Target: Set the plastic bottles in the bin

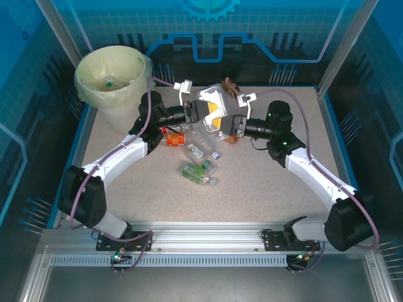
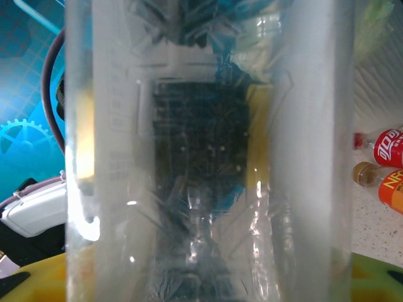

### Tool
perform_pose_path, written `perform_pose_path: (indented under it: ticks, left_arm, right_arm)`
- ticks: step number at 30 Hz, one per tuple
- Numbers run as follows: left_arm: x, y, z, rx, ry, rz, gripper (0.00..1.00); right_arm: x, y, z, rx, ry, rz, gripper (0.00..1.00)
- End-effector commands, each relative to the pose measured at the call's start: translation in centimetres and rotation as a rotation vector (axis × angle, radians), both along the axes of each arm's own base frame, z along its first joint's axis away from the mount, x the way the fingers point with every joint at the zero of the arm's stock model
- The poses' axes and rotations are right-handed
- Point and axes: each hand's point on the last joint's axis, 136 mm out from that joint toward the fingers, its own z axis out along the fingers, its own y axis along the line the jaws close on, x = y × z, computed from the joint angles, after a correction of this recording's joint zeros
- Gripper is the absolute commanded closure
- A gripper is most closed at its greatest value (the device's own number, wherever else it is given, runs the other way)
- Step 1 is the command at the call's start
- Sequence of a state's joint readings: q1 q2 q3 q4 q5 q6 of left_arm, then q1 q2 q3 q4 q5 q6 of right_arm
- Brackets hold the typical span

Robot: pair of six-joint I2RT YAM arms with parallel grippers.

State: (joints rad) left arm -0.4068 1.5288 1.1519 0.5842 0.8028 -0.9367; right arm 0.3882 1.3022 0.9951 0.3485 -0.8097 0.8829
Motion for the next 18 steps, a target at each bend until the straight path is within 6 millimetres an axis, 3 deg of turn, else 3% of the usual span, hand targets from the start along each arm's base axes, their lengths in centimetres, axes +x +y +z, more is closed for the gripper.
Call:
perform_pose_path:
  ticks: [1, 6, 18]
  left_arm:
    - [-1.1, -0.6, 0.5, -0.014, -0.051, -0.051, 0.44]
    - [-0.6, -0.4, 0.1, 0.000, -0.047, -0.012, 0.47]
    - [1.0, 0.6, -1.4, 0.090, -0.024, 0.124, 0.53]
  right_arm:
    - [-0.3, 0.8, 1.3, 0.017, -0.039, 0.029, 0.61]
    - [-0.1, 0.5, 0.7, -0.008, -0.028, 0.002, 0.44]
    - [0.6, -0.8, -0.7, -0.083, -0.016, -0.090, 0.22]
